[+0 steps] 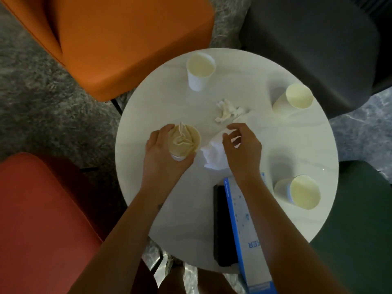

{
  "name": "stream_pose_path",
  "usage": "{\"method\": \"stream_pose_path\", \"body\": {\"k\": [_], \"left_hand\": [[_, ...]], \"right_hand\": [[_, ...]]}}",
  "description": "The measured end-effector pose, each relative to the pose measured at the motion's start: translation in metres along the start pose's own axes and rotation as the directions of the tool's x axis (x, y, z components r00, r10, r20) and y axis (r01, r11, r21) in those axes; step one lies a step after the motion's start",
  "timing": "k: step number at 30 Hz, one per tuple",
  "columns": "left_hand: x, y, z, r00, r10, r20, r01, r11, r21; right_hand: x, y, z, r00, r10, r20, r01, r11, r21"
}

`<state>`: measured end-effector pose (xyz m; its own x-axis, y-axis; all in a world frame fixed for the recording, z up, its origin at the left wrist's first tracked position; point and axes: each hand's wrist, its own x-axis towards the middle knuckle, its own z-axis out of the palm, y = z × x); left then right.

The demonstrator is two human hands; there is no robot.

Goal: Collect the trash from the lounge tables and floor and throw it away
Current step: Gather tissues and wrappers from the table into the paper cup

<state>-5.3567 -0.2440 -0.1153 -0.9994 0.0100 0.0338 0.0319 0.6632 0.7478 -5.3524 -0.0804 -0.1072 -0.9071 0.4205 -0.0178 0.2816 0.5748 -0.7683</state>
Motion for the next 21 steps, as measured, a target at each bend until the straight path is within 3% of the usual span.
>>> {"method": "stream_pose_path", "body": {"k": [6,11,14,18,21], "left_hand": [[0.033,0.013,0.012,0.997,0.054,-0.055,-0.049,0.994,0.094],[0.054,0.017,0.026,0.998,0.035,-0.053,-0.03,0.996,0.079],[0.066,0.014,0.035,0.998,0.007,-0.069,-0.006,1.0,0.014],[0.076,0.006,0.04,0.997,-0.041,-0.067,0.037,0.998,-0.058],[0.08,0.001,0.038,0.999,-0.022,0.03,0.023,1.0,-0.009]], "right_hand": [[0.061,0.02,0.002,0.994,0.084,0.067,-0.068,0.975,-0.213],[0.09,0.02,0.026,0.987,0.06,0.151,0.01,0.904,-0.428],[0.096,0.023,0.04,0.992,-0.008,0.129,0.07,0.87,-0.488],[0.097,0.023,0.047,0.991,-0.039,0.132,0.086,0.923,-0.374],[0.085,0.004,0.042,0.998,-0.056,-0.008,0.052,0.972,-0.227]]}}
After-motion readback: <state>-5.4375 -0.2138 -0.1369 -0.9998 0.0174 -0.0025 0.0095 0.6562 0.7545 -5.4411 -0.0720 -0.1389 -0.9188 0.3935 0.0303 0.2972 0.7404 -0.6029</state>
